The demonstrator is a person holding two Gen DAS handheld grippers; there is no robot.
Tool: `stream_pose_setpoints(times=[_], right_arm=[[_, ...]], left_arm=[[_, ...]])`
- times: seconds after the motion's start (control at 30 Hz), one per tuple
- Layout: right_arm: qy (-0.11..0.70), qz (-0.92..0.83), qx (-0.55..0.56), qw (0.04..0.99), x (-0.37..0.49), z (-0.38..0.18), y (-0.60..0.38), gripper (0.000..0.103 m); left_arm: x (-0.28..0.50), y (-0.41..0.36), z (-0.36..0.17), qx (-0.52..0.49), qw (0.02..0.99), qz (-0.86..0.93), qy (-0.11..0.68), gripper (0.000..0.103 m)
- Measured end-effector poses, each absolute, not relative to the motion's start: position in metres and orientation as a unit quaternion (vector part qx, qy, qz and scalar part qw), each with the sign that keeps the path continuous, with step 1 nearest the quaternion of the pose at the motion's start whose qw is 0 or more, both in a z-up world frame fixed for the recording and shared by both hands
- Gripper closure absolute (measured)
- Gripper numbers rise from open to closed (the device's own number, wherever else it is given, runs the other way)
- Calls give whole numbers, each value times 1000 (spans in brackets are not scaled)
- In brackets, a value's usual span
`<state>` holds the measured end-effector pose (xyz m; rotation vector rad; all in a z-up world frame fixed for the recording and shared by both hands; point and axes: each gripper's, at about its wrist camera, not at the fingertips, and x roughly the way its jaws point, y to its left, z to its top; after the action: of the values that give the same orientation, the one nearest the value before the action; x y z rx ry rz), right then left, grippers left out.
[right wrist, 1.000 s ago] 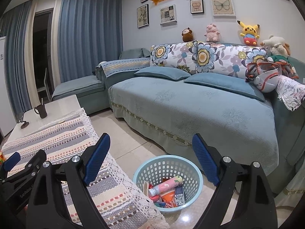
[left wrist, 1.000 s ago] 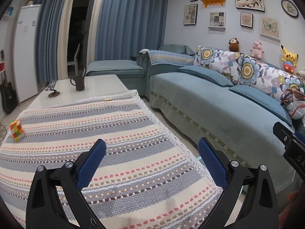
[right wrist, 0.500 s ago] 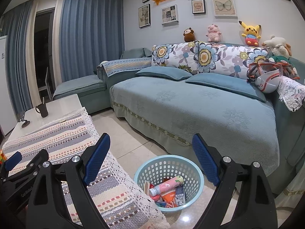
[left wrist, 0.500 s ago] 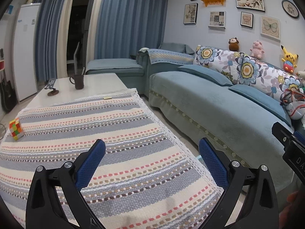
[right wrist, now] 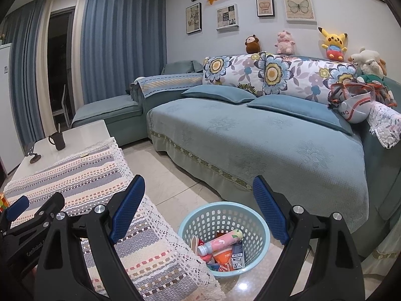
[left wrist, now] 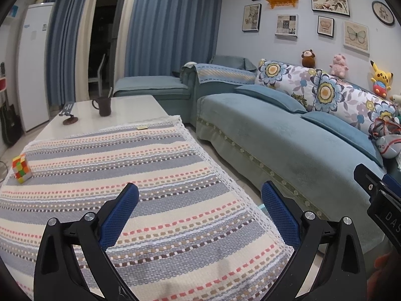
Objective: Collect trash
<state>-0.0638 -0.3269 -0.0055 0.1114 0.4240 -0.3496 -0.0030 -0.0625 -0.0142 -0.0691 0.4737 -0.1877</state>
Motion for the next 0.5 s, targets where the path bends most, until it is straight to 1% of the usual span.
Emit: stream_pose_setpoints(times=[0.5], right_arm=[[216, -168, 56, 960, -62, -8, -330, 20]], left_arm=[[-11, -73, -11, -3, 971, -83, 223, 8]])
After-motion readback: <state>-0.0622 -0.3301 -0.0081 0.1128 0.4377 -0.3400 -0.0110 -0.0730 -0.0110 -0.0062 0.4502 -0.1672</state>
